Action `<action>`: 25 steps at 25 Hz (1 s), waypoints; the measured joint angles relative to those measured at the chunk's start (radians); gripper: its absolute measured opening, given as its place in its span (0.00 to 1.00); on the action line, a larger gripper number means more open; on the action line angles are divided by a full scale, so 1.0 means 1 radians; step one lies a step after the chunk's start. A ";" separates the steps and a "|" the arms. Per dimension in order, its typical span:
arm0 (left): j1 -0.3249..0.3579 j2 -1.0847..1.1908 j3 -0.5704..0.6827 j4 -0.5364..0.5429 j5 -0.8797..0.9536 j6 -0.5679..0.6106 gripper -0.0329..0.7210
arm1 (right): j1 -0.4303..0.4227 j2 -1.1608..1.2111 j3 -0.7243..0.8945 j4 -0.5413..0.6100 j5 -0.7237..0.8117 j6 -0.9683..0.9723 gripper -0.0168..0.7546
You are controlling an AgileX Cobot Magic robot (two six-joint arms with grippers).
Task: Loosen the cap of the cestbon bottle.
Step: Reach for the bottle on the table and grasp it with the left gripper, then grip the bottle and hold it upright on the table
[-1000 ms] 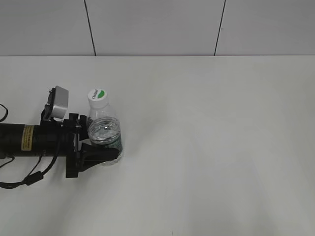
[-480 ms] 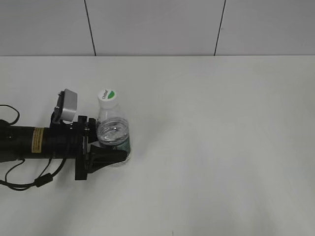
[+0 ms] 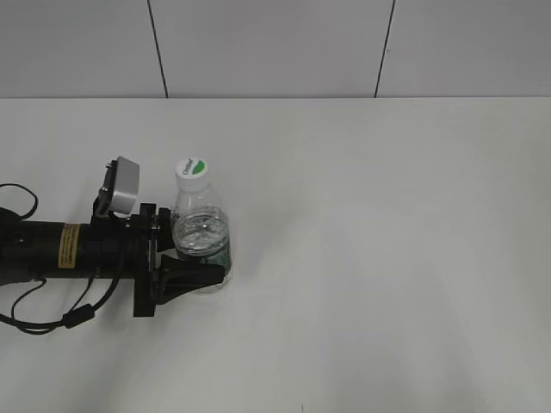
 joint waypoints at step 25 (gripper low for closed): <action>-0.004 0.001 0.000 -0.043 0.016 -0.100 0.82 | 0.000 0.000 0.000 0.000 0.000 0.000 0.61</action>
